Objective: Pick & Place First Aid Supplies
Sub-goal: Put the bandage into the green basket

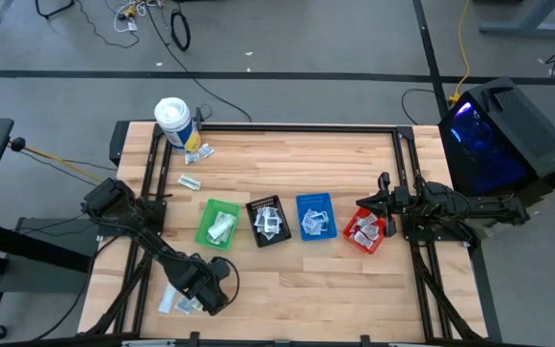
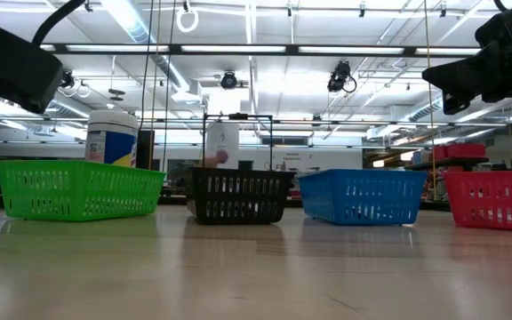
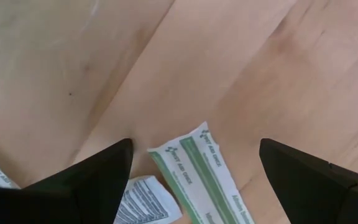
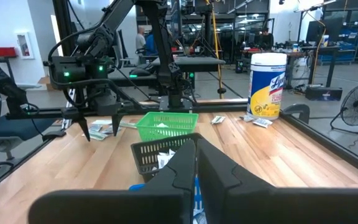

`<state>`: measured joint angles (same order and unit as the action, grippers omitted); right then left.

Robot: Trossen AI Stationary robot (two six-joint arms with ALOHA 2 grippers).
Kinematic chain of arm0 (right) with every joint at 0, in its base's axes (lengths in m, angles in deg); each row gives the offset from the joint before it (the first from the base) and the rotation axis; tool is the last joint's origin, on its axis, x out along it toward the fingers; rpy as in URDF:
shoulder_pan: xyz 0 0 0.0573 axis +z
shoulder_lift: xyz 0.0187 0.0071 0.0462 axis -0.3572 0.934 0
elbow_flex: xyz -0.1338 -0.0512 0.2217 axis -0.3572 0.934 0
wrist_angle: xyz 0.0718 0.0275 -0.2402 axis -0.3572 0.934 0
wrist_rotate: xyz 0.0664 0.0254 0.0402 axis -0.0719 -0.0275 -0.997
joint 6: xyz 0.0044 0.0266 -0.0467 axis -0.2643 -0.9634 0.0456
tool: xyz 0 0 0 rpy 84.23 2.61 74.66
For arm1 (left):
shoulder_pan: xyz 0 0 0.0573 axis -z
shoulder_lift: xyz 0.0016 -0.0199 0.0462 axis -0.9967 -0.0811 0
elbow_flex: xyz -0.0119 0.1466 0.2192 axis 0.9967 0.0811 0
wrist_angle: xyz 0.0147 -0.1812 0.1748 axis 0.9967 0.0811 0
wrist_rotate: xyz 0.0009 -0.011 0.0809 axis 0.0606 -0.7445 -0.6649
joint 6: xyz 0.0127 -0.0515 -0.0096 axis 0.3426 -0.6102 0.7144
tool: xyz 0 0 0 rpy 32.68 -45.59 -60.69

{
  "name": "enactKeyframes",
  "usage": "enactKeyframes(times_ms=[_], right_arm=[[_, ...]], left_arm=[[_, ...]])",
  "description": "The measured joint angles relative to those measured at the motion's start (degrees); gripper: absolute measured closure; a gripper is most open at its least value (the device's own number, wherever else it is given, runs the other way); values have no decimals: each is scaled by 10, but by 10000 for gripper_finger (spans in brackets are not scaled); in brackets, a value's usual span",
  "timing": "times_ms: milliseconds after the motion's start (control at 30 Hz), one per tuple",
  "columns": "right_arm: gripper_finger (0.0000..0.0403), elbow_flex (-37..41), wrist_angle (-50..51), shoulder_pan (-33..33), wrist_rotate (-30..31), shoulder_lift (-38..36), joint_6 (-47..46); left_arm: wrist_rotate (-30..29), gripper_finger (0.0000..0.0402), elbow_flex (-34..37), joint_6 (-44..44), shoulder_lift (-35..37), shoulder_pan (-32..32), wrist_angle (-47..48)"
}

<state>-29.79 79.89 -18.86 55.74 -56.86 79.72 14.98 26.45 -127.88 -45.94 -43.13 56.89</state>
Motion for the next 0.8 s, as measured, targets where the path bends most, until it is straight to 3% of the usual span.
enactKeyframes(times_ms=[200, 800], right_arm=[[380, 0, 0, 0, 0, 0, 0], [380, 0, 0, 0, 0, 0, 0]], left_arm=[[-3, 60, 0, 4, 0, 0, 1], [3, 215, 0, 1, 0, 0, 1]])
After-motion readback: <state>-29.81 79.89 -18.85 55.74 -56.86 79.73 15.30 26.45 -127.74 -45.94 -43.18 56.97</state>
